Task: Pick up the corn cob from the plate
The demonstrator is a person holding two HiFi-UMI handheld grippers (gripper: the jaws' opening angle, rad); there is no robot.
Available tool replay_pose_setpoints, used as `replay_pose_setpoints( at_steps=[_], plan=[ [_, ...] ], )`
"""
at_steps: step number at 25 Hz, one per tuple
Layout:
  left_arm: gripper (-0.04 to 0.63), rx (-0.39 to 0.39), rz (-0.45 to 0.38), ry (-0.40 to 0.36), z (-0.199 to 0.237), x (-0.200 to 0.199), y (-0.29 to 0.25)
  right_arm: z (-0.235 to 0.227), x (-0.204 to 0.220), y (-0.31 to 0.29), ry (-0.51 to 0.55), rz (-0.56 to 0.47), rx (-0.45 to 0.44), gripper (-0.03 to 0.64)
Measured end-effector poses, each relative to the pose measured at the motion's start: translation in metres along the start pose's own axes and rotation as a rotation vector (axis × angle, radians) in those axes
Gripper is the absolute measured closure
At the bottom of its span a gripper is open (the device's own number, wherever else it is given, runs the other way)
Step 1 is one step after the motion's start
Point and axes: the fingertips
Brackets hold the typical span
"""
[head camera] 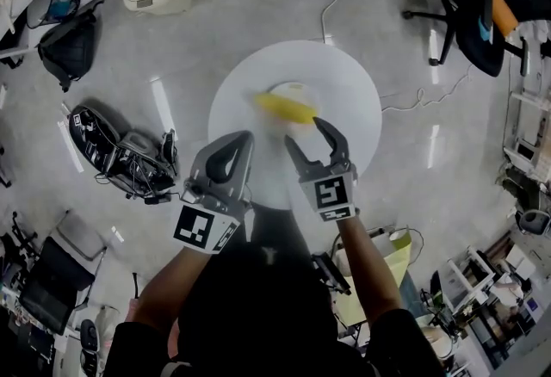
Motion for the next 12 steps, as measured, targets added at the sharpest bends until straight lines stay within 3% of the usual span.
replay_pose_setpoints(
  at_steps=[12],
  plan=[
    [0.595,0.009,0.022,0.015,0.013,0.015,-0.011,-0.002,0.027,-0.038,0.164,0.144,-0.096,0.279]
  ],
)
Point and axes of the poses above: the fingertips, and each gripper's own axes: y backward along the fingers, z to its left, x out of its underside, and after that the axes turned 5 degrees about -x, right-handed
